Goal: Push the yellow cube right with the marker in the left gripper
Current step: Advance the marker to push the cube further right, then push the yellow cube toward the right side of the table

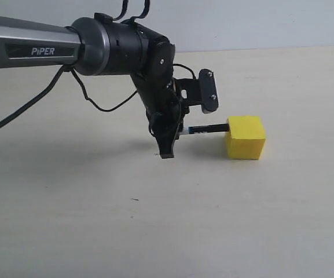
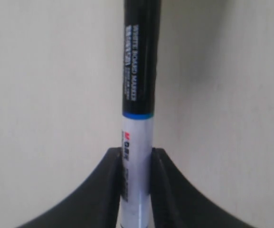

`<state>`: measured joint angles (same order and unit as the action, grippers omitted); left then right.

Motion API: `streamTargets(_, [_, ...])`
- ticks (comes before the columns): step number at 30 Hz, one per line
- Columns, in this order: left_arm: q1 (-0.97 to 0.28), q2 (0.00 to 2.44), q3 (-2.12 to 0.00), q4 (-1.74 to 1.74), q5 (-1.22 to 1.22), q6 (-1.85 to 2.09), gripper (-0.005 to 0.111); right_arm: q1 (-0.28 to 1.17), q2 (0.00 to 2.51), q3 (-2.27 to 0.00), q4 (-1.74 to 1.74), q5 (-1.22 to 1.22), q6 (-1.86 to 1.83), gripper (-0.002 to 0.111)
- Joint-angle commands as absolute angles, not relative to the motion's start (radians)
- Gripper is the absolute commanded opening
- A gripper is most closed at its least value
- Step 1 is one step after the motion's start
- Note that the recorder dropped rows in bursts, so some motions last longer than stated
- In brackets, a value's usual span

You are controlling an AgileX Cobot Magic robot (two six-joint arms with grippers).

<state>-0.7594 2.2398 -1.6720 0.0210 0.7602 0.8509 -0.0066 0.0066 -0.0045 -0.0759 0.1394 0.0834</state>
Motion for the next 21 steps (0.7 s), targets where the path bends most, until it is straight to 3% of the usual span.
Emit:
streamTargets(1, [-0.789, 2.245, -1.68, 0.027, 0.705, 0.835, 0.0, -0.006, 0.0, 0.0, -0.077, 0.134, 0.083, 0.0])
streamTargets(13, [-0.745, 2.245, -1.68, 0.089, 0.766, 0.826, 0.0, -0.006, 0.0, 0.0, -0.077, 0.134, 0.083, 0.0])
streamTargets(21, [-0.824, 2.245, -1.68, 0.082, 0.751, 0.837, 0.0, -0.006, 0.0, 0.0, -0.077, 0.134, 0.083, 0.0])
